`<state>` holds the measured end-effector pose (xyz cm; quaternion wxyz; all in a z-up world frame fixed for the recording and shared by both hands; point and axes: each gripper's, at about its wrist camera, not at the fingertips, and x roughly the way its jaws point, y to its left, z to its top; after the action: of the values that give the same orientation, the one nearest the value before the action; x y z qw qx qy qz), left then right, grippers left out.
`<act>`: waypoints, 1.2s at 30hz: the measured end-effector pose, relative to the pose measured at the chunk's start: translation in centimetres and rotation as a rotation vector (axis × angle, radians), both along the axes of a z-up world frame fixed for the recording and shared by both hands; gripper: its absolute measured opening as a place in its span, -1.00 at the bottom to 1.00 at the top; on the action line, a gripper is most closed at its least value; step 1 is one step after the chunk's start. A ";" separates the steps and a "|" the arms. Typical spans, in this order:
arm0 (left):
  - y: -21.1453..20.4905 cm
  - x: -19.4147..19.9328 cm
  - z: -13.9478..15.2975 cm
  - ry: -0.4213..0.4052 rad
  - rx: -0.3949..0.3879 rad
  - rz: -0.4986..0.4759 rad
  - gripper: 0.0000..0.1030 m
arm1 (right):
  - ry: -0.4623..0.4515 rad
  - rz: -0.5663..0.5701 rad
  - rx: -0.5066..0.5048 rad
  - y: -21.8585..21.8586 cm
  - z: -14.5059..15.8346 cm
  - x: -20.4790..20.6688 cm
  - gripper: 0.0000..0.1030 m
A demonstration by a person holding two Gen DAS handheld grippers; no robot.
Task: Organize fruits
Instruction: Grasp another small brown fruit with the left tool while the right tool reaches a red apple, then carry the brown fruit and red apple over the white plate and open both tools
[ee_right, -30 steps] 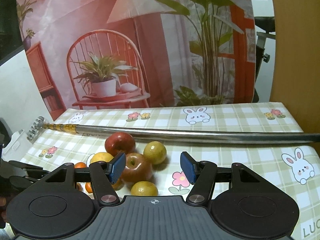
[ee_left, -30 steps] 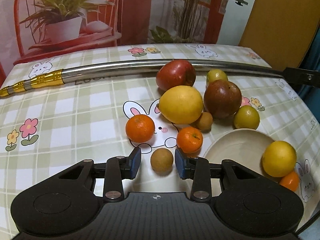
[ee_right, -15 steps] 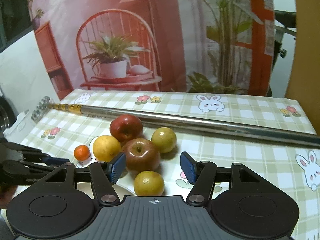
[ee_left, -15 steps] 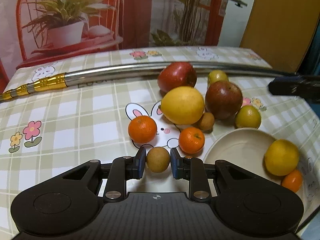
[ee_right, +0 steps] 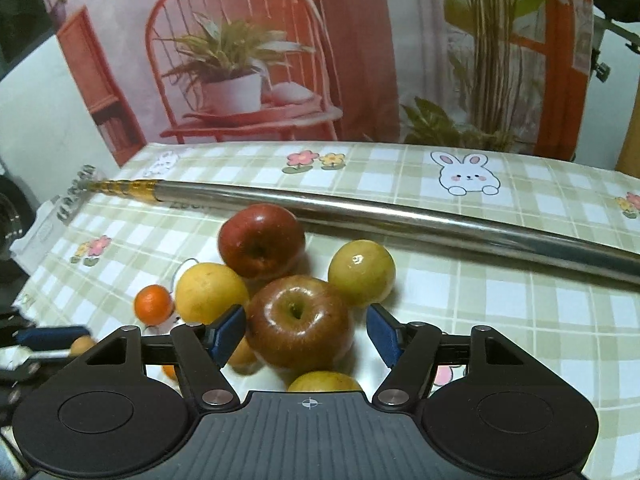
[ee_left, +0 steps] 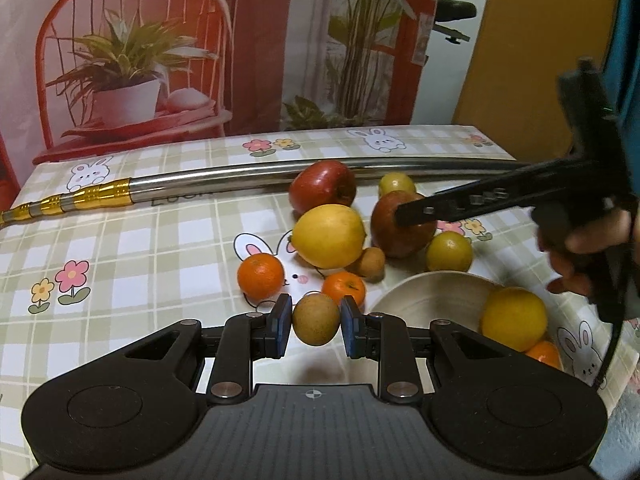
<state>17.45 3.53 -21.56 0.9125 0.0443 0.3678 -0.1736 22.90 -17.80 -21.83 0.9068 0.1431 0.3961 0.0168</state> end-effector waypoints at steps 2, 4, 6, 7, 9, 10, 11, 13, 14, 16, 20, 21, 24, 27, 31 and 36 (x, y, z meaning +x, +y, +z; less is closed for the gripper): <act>-0.1 -0.3 0.0 -0.005 -0.001 -0.008 -0.47 | 0.012 0.002 0.012 0.1 -0.4 0.4 0.22; -0.3 -0.4 -0.1 -0.006 -0.004 -0.015 -0.47 | 0.024 0.002 0.019 0.2 -0.7 0.7 0.23; -0.3 -0.4 -0.2 -0.004 -0.006 -0.020 -0.47 | 0.032 -0.003 0.020 0.3 -0.9 0.9 0.23; -0.3 -0.4 -0.2 -0.004 -0.007 -0.021 -0.47 | 0.031 -0.003 0.020 0.3 -0.9 1.0 0.22; -0.3 -0.5 -0.3 -0.004 -0.009 -0.024 -0.47 | 0.030 -0.001 0.014 0.4 -0.9 1.0 0.21; -0.3 -0.5 -0.3 -0.003 -0.011 -0.024 -0.47 | 0.030 -0.001 0.015 0.4 -0.9 1.0 0.21; -0.4 -0.6 -0.4 -0.002 -0.013 -0.025 -0.47 | 0.030 -0.001 0.017 0.3 -0.8 0.9 0.20; -0.5 -0.8 -0.4 -0.002 -0.016 -0.029 -0.47 | 0.027 -0.007 0.019 0.3 -0.8 0.7 0.20; -0.5 -0.8 -0.4 -0.003 -0.016 -0.031 -0.47 | 0.021 -0.013 0.020 0.3 -0.8 0.5 0.20; -0.5 -0.9 -0.3 -0.004 -0.018 -0.036 -0.47 | -0.011 -0.031 0.036 -0.1 -0.5 -0.4 0.19; -0.6 -1.0 -0.3 -0.004 -0.017 -0.045 -0.47 | -0.075 -0.063 0.072 -0.9 0.6 -2.3 0.19; -0.7 -1.1 -0.4 -0.003 -0.017 -0.047 -0.47 | -0.088 -0.066 0.071 -1.0 0.9 -2.8 0.19; -0.9 -1.1 -0.4 0.002 -0.015 -0.056 -0.47 | -0.124 -0.066 0.062 -1.2 1.9 -4.4 0.20; -1.3 -1.2 -0.6 0.008 -0.014 -0.073 -0.47 | -0.143 -0.058 0.061 -1.2 2.6 -5.8 0.20; -2.3 -1.4 -1.0 0.019 0.008 -0.109 -0.47 | -0.150 -0.050 0.069 -0.8 2.6 -7.5 0.20; -3.3 -1.4 -1.7 0.020 0.045 -0.130 -0.47 | -0.145 -0.059 0.094 -0.5 2.4 -8.7 0.20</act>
<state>16.03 0.20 -23.26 0.8943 0.0867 0.3770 -0.2247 14.16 -18.26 -19.46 0.9256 0.1955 0.3235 0.0191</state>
